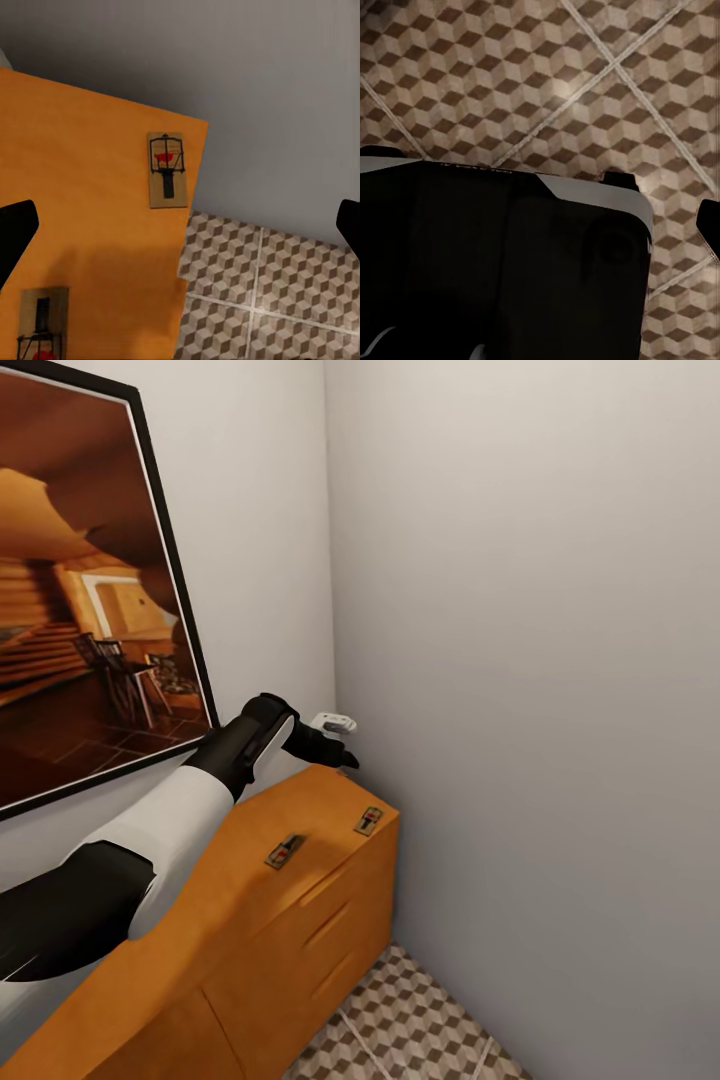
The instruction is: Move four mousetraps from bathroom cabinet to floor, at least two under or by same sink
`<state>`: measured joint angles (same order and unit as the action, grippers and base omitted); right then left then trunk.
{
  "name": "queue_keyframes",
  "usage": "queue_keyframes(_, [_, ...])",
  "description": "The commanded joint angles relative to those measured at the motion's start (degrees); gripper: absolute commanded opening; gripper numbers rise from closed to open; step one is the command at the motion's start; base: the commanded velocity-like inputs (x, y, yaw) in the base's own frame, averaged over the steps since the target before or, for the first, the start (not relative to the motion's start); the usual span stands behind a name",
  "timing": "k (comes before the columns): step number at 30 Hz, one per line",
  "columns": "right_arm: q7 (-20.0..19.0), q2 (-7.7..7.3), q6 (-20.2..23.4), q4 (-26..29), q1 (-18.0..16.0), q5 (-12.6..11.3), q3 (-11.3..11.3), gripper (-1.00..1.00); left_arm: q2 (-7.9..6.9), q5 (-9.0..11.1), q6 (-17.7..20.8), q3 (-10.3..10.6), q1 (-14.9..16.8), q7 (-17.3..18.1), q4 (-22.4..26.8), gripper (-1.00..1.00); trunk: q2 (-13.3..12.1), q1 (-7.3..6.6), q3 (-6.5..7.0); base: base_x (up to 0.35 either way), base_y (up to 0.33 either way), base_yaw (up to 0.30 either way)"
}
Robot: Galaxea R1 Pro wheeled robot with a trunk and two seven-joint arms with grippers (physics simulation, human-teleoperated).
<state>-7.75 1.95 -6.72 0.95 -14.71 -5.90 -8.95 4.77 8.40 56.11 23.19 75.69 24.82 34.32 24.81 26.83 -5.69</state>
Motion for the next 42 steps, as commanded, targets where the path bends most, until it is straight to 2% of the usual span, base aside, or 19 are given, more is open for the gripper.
queue_keyframes(1, [-0.17,0.01,-0.22,-0.08,-0.06,-0.61,-0.45,1.00,-0.03,0.56,0.28,0.19,0.08,-0.29,0.00,1.00,0.12,0.05,-0.12,0.205,-0.146,0.000])
queue_keyframes(19, [-0.21,0.06,-0.22,-0.07,-0.06,-0.61,-0.45,1.00,-0.06,0.48,0.23,0.19,-0.37,-0.34,-0.17,1.00,0.12,0.05,-0.12,0.057,-0.044,0.000])
queue_keyframes(23, [-0.22,0.07,-0.22,-0.07,-0.06,-0.61,-0.45,1.00,-0.58,0.45,0.18,0.13,-0.39,-0.46,-0.42,1.00,0.12,0.05,-0.12,0.000,0.000,0.000])
queue_keyframes(29, [-0.24,0.07,-0.22,-0.07,-0.05,-0.61,-0.45,1.00,-2.35,0.45,-1.10,0.02,-0.45,-0.55,-0.65,1.00,0.12,0.05,-0.12,0.000,0.000,0.000])
queue_keyframes(42, [-0.32,0.07,-0.22,-0.07,-0.06,-0.61,-0.45,1.00,-2.68,0.48,-1.44,0.01,-0.46,-0.56,-1.55,1.00,0.12,0.05,-0.12,0.000,0.000,0.000])
